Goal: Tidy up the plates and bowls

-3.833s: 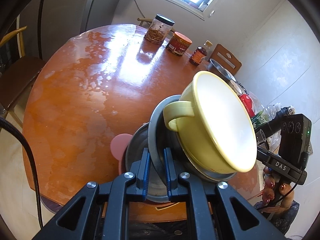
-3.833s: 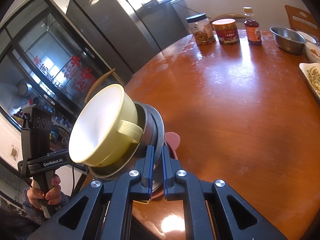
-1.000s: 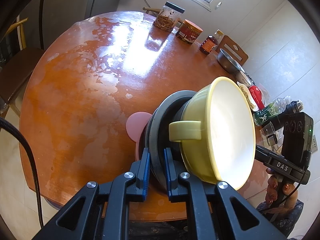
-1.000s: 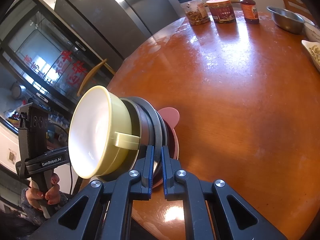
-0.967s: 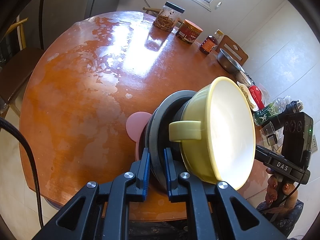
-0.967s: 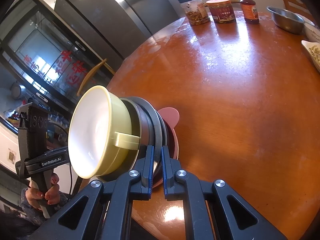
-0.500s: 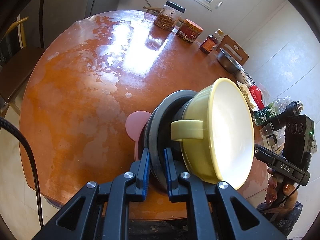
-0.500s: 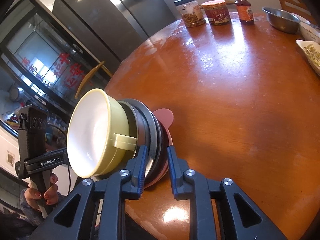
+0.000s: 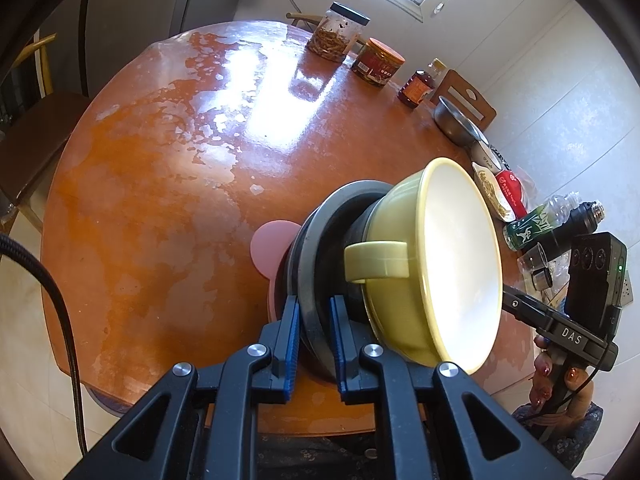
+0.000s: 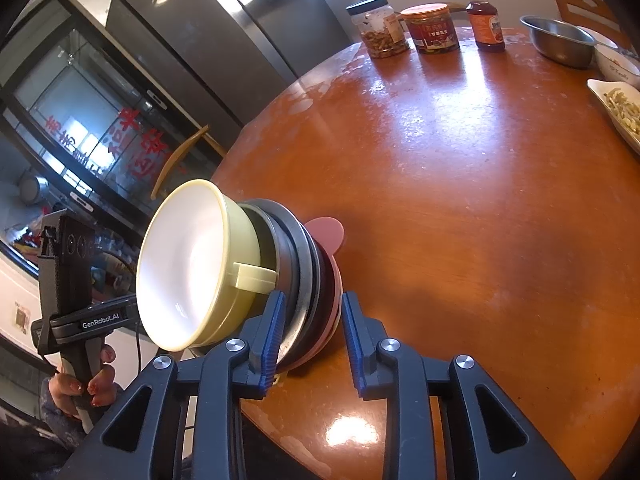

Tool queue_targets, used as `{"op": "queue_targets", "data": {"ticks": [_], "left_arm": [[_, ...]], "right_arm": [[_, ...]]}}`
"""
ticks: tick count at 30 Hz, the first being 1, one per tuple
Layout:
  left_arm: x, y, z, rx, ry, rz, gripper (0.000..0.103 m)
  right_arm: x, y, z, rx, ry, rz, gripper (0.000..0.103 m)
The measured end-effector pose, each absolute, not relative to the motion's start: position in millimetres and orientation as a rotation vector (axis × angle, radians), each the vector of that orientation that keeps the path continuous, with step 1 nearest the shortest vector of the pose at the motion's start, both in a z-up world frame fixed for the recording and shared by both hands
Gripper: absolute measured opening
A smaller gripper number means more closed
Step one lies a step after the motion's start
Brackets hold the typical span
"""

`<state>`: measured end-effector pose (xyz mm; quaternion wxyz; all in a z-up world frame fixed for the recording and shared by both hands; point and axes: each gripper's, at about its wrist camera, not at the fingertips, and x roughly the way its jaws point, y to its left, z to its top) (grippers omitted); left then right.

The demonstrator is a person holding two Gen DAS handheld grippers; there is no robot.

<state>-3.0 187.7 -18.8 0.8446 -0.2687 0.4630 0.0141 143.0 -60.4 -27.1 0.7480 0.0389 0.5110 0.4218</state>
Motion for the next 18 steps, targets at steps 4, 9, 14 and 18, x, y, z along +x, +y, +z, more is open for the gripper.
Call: {"op": "queue_targets", "data": {"ticks": [4,9,14,18], "left_arm": [[-5.4,189.3,-18.5,-0.569,0.975,0.03,0.015],[-8.8,188.9,-14.7,-0.562,0.968,0.037,0.017],[-12.0,189.0,-10.8,-0.553,0.962,0.042,0.018],[-14.3,189.1,-9.2,-0.554,0.96,0.044,0.018]], "right_arm": [[142.5,-61.8,-26.1,0.089,1.115,0.923,0.031],[142.3,-64.1,-24.7,0.096,1.111,0.92,0.035],[142.5,-65.9,-23.8,0.097,1.108,0.921,0.037],[142.0,-66.4,-24.0,0.096,1.108,0.92,0.037]]}}
